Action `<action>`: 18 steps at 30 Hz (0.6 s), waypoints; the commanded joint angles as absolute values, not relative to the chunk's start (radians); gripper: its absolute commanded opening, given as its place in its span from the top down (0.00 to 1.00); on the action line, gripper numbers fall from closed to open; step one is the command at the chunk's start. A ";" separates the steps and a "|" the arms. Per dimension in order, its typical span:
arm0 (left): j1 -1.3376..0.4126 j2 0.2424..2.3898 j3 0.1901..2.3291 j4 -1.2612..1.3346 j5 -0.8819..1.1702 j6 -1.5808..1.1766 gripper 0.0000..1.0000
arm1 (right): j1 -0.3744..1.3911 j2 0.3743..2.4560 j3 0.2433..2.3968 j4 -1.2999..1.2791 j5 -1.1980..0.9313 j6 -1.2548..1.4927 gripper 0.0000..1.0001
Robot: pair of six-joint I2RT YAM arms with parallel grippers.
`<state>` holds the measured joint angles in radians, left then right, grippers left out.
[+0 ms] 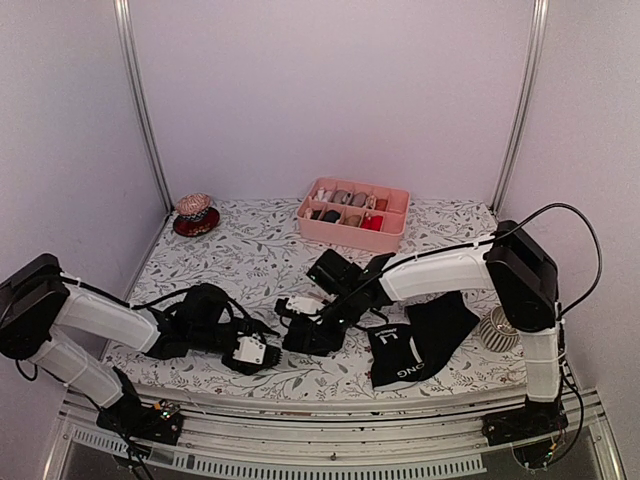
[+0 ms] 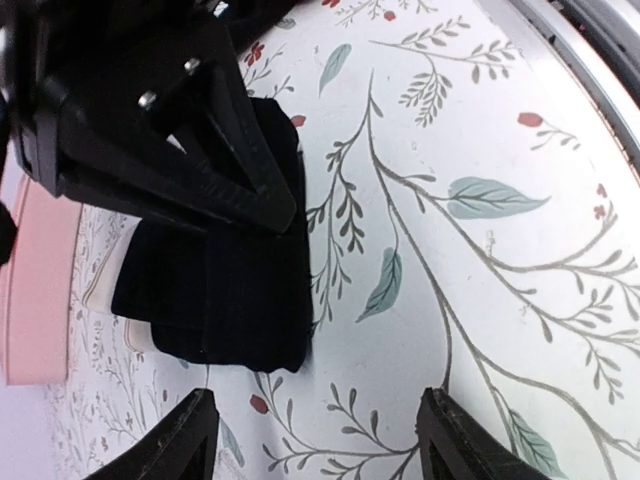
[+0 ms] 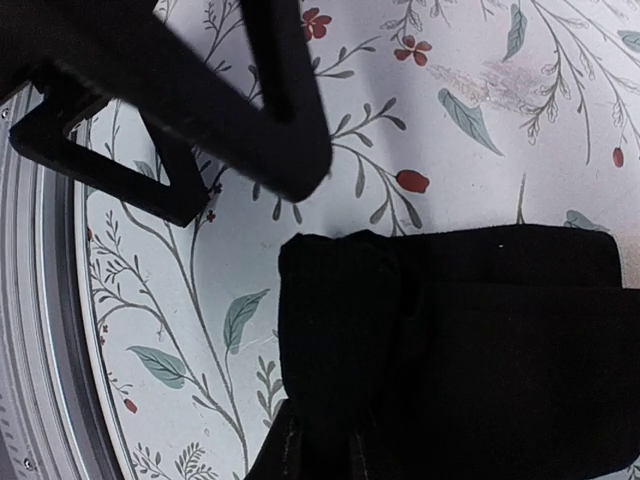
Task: Roll the underwear
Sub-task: Roll the underwear at the center of the board.
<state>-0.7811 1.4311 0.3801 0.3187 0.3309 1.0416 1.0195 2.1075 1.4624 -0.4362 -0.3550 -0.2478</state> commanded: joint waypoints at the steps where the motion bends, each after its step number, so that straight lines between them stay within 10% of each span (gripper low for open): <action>1: -0.847 1.441 0.344 0.526 0.202 1.081 0.30 | 0.984 2.182 1.522 -0.529 -0.522 -0.196 0.88; 18: -0.972 1.607 0.348 0.678 0.041 1.107 0.39 | 0.947 2.278 1.585 -0.601 -0.661 -0.229 0.87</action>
<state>-0.9459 1.5723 0.3412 0.6548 0.0715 1.0889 0.9421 2.2253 1.5738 -0.5304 -0.6502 -0.2043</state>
